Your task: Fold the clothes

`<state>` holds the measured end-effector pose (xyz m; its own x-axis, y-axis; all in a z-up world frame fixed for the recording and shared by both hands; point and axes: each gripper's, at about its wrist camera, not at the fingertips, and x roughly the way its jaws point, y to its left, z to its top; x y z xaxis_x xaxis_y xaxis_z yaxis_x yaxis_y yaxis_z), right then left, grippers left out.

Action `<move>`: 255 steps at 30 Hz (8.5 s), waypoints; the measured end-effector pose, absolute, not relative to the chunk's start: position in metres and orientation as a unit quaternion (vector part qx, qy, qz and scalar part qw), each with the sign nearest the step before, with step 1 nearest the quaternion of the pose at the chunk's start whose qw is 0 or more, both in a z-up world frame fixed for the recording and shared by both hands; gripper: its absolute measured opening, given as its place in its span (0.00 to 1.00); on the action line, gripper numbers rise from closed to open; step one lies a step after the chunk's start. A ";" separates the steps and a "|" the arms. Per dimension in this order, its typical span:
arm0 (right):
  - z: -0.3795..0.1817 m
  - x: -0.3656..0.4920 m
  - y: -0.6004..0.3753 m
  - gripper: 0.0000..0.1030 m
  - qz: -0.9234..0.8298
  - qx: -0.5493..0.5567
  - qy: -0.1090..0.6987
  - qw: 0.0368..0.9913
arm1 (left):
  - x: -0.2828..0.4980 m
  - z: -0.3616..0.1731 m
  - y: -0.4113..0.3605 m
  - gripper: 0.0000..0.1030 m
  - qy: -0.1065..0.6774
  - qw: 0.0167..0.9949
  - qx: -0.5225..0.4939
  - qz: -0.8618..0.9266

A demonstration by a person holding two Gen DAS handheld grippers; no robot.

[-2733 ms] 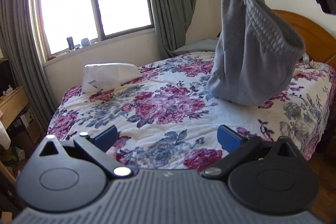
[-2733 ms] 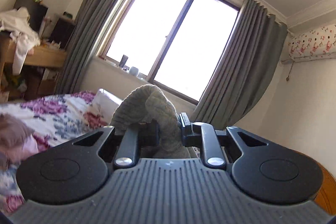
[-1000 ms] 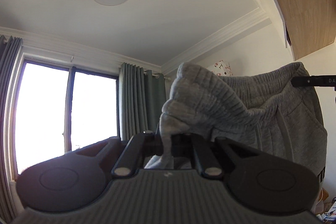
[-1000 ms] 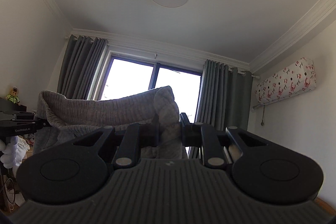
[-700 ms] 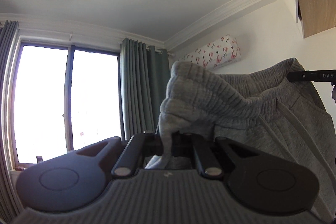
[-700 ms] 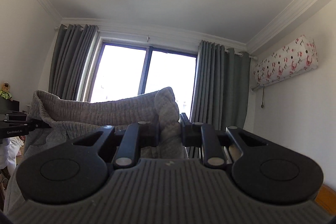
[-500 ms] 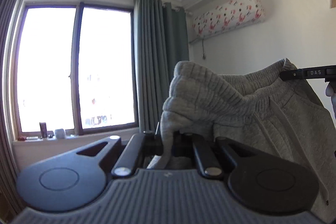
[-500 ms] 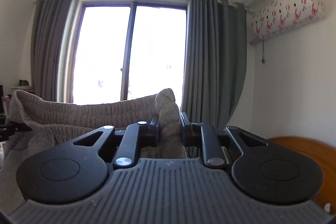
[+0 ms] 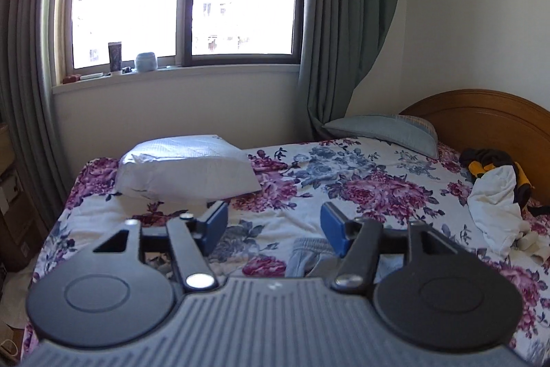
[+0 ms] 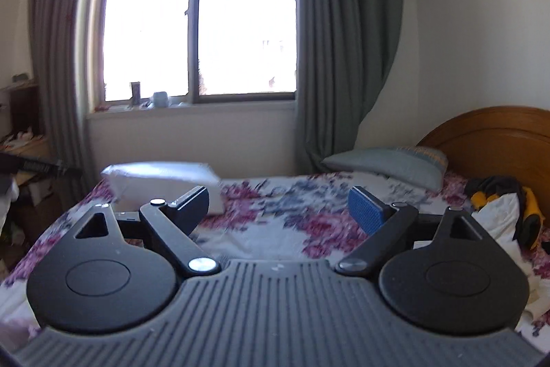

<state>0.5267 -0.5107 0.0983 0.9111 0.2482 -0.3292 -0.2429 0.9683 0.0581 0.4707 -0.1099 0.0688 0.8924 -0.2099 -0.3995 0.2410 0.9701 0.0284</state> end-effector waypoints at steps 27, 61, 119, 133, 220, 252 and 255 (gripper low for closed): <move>-0.059 0.314 -0.365 0.08 0.123 0.055 0.254 0.958 | 0.592 0.037 -0.098 0.87 0.305 0.942 -0.035 -0.133; -0.131 0.262 -0.603 0.07 0.004 0.392 0.156 0.907 | 0.844 -0.013 -0.396 0.18 0.371 0.894 -0.122 -0.221; -0.266 0.324 -0.702 0.56 0.069 0.360 0.252 0.895 | 0.727 -0.076 -0.362 0.81 0.331 0.899 -0.086 -0.273; -0.216 0.324 -0.660 0.12 0.104 0.420 0.293 0.853 | 0.474 -0.091 -0.228 0.81 0.311 0.906 0.054 -0.281; 0.112 0.268 -0.438 0.56 0.232 -0.167 0.104 0.953 | 0.301 0.037 -0.221 0.25 0.050 0.946 0.051 -0.315; 0.104 0.201 -0.395 0.19 0.203 -0.038 0.135 0.969 | 0.264 0.081 -0.156 0.25 0.132 0.956 0.037 -0.260; 0.098 0.204 -0.396 0.22 0.198 -0.027 0.139 0.970 | 0.268 0.075 -0.158 0.25 0.136 0.956 0.042 -0.257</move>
<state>0.2040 -0.3957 0.0983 0.8828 0.3773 -0.2798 -0.3923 0.9198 0.0026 0.2680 -0.1577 0.0755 0.8312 -0.4797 -0.2812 0.5024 0.8646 0.0101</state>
